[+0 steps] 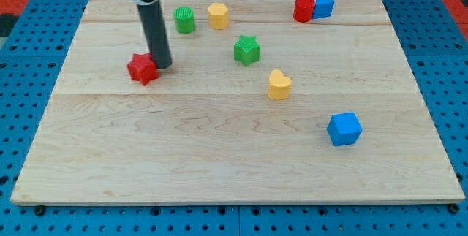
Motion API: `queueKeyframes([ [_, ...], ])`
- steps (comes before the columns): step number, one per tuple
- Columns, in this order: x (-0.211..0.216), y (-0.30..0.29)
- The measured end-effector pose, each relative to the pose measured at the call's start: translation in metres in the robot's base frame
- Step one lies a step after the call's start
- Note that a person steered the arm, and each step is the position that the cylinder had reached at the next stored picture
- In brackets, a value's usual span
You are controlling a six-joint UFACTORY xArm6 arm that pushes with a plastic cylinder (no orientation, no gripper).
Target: Move the blue triangle to the bottom of the red star
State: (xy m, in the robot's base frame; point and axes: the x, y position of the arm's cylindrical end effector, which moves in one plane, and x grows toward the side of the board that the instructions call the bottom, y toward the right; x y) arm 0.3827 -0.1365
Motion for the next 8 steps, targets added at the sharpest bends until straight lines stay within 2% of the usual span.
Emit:
queueKeyframes([
  [1, 0.0, -0.024],
  [2, -0.003, 0.006],
  [3, -0.023, 0.07],
  [5, -0.06, 0.138],
  [8, -0.065, 0.318],
])
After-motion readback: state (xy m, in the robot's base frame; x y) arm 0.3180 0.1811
